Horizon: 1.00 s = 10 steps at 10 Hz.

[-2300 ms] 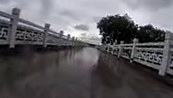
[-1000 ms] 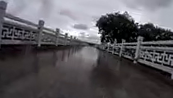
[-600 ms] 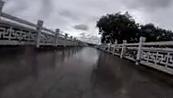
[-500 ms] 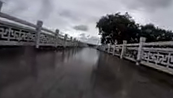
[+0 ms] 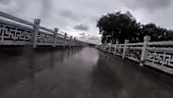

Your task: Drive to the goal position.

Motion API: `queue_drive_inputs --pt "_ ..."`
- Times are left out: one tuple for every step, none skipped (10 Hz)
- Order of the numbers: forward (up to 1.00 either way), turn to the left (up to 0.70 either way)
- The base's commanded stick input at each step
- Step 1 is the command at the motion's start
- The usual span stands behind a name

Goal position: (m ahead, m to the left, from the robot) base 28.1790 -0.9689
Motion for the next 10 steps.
queue_drive_inputs --pt "0.42 0.00" --pt "0.42 0.00" --pt "0.42 0.00" --pt "0.42 0.00" --pt "0.42 0.00" --pt "0.42 0.00" --pt "0.42 0.00" --pt "0.42 0.00" --pt "0.42 0.00" --pt "0.42 0.00"
